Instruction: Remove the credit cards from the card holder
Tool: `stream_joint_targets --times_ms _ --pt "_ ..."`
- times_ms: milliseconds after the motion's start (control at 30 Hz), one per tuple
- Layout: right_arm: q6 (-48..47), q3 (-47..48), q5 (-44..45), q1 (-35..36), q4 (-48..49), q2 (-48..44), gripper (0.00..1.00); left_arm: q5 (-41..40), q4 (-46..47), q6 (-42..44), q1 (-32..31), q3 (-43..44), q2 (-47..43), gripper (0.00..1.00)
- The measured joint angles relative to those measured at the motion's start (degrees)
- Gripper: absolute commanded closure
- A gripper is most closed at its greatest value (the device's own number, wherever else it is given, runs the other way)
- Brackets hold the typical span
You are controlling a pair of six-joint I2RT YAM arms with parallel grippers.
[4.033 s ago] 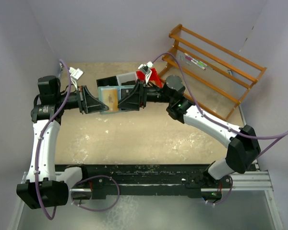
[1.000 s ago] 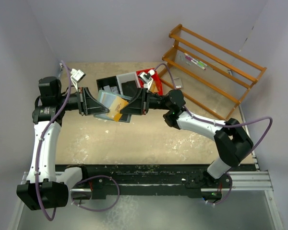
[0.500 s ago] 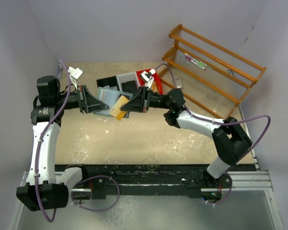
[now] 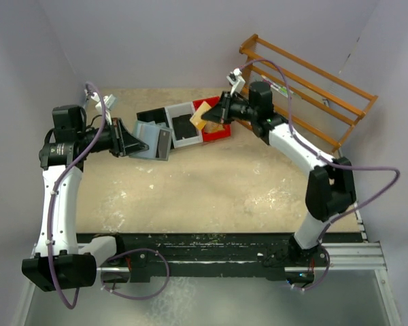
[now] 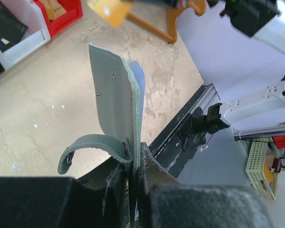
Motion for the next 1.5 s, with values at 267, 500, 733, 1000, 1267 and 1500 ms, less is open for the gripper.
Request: stream_joint_targets --times_ms 267,500,733,1000,1267,1500 --pt "-21.3 24.8 17.5 -0.4 -25.3 19.2 1.0 0.8 -3.6 3.5 0.0 0.3 0.0 1.0" --pt "-29.0 35.4 26.8 -0.9 -36.4 31.3 1.0 4.7 -4.2 3.6 0.0 0.3 0.2 1.0" --pt "-32.0 41.8 29.2 -1.2 -38.6 36.0 1.0 7.0 -4.1 3.5 0.0 0.3 0.9 1.0" --pt "-32.2 46.9 28.5 -1.2 -38.6 42.2 0.81 10.3 -4.1 3.4 0.0 0.3 0.9 1.0" --pt "-31.6 46.1 29.2 -1.1 -37.3 42.2 0.54 12.3 -4.6 3.5 0.0 1.0 0.9 1.0" --pt "-31.4 37.9 32.9 -1.1 -34.1 30.2 0.39 14.2 -4.6 3.3 0.0 1.0 0.8 1.0"
